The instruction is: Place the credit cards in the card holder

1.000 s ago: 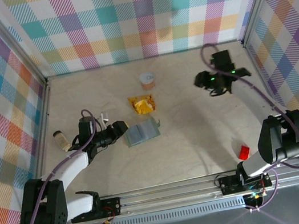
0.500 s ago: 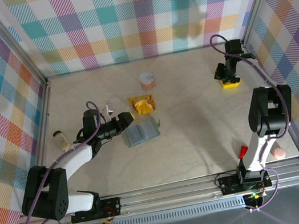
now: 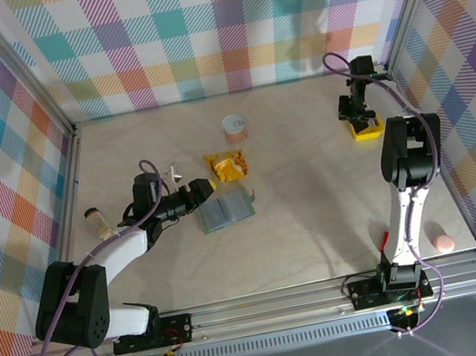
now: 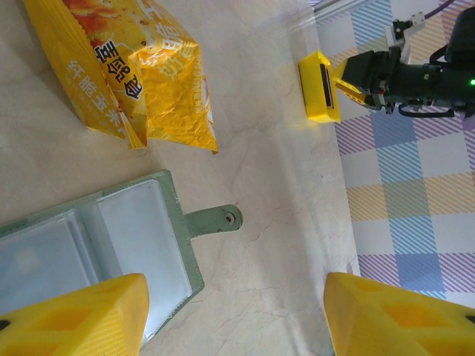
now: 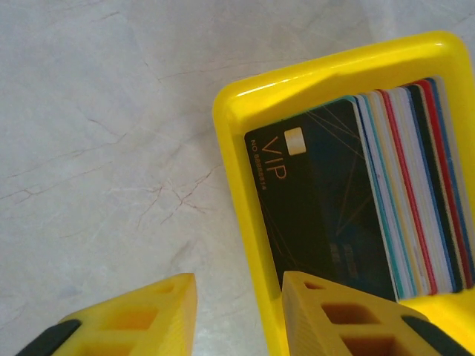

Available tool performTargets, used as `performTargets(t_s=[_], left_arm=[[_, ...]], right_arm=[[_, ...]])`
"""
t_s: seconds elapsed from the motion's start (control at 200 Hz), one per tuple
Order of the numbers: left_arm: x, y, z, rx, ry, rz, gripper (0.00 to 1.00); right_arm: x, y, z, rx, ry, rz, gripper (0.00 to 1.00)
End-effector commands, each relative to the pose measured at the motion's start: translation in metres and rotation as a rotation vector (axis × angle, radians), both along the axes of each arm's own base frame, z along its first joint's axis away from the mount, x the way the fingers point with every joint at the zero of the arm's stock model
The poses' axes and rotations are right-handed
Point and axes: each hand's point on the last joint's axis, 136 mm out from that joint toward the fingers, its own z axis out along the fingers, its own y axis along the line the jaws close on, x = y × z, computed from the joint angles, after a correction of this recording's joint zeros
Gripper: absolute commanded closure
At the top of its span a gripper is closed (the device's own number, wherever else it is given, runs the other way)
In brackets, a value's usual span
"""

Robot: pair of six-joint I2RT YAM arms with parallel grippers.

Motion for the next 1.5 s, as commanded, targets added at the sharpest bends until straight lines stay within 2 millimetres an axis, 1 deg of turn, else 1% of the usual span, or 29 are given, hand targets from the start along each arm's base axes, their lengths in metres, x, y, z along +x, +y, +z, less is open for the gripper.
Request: performTargets(t_s=[0.0,0.22,0.31,0.355,0.455,0.605,0.715,0.845,0.975,1.06,1.145,1.25,1.325,1.385,1.465,1.495], left_arm=[[0.000,-0.006,0.010,0.003,-0.031,-0.036,0.37],[0.000,-0.005,0.013,0.012,-0.038,-0.037,0.38],[0.000,-0.005,0.014,0.013,-0.043,-0.035,0.38],[0.000,-0.005,0.013,0.013,-0.041,-0.037,0.38],[-0.001,-0.005,0.012,0.015,-0.039,-0.035,0.39],[0.000,-0.004,0.013,0.012,-0.040,-0.031,0.40],[-0.001,-0.004,0.013,0.012,-0.041,-0.031,0.40],[-0.001,-0.004,0.014,0.011,-0.041,-0.031,0.41],[-0.002,-0.005,0.015,0.008,-0.038,-0.037,0.41],[-0.003,-0.004,0.015,0.009,-0.038,-0.038,0.41],[-0.004,-0.004,0.015,0.011,-0.036,-0.038,0.41],[-0.005,-0.004,0.015,0.012,-0.038,-0.039,0.42],[-0.006,-0.002,0.015,0.014,-0.041,-0.037,0.42],[-0.008,-0.002,0.015,0.016,-0.043,-0.036,0.42],[-0.009,0.000,0.015,0.022,-0.043,-0.034,0.42],[-0.010,0.000,0.014,0.024,-0.041,-0.035,0.42]], right_arm=[[-0.002,-0.003,-0.007,0.003,0.056,0.020,0.66],[-0.002,-0.006,-0.023,0.003,0.109,0.022,0.70],[-0.003,-0.004,-0.027,0.012,0.119,0.026,0.76],[-0.004,-0.003,-0.027,0.018,0.118,0.029,0.80],[-0.005,0.000,-0.024,0.034,0.102,0.027,0.84],[-0.009,0.013,-0.017,0.063,0.076,0.046,0.92],[-0.015,0.031,-0.013,0.075,0.074,0.072,0.94],[-0.028,0.061,-0.014,0.079,0.089,0.104,0.94],[-0.044,0.103,-0.016,0.058,0.126,0.153,0.94],[-0.054,0.126,-0.018,0.048,0.148,0.163,0.93],[-0.061,0.149,-0.018,0.017,0.148,0.186,0.93],[-0.066,0.176,-0.018,0.022,0.153,0.212,0.92],[-0.068,0.189,-0.018,0.026,0.160,0.220,0.90],[-0.068,0.196,-0.018,0.030,0.163,0.223,0.88],[-0.068,0.201,-0.012,0.031,0.156,0.224,0.79],[-0.067,0.202,-0.006,0.034,0.142,0.225,0.75]])
